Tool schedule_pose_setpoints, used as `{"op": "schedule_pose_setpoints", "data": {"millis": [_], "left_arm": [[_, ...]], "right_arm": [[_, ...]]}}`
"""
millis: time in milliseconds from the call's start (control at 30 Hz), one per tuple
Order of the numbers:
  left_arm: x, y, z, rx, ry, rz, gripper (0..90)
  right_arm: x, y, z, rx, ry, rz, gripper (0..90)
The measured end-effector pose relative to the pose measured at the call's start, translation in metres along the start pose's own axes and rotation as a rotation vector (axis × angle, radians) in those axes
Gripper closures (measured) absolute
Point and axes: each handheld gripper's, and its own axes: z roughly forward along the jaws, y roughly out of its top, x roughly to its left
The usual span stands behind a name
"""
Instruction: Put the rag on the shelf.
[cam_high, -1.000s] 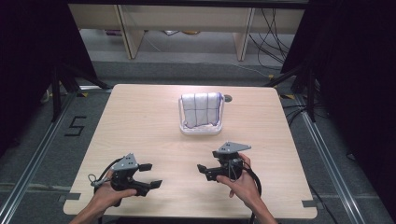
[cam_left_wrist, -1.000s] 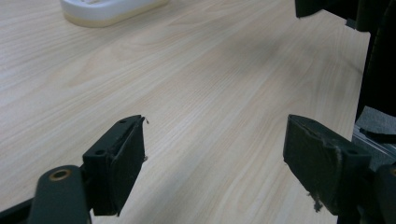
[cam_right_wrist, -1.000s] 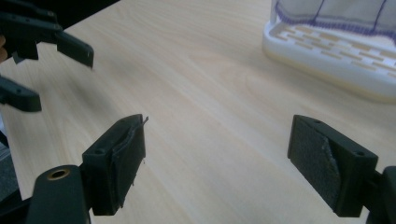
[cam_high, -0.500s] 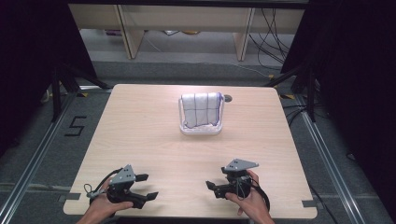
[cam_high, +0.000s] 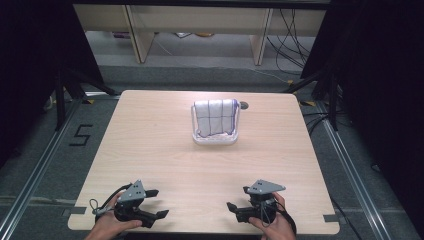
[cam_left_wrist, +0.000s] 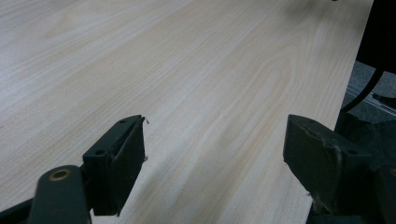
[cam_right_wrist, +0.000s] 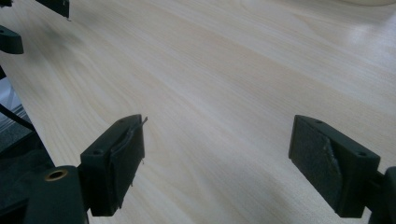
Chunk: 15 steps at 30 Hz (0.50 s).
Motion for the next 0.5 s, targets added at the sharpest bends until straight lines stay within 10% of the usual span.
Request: {"op": "schedule_pose_setpoints", "data": {"millis": [500], "left_arm": [[0.0031, -0.0008, 0.0013, 0.002, 0.025, -0.025, 20.2]], "right_arm": [[-0.0010, 0.0005, 0.0014, -0.001, 0.012, -0.011, 19.0]]}}
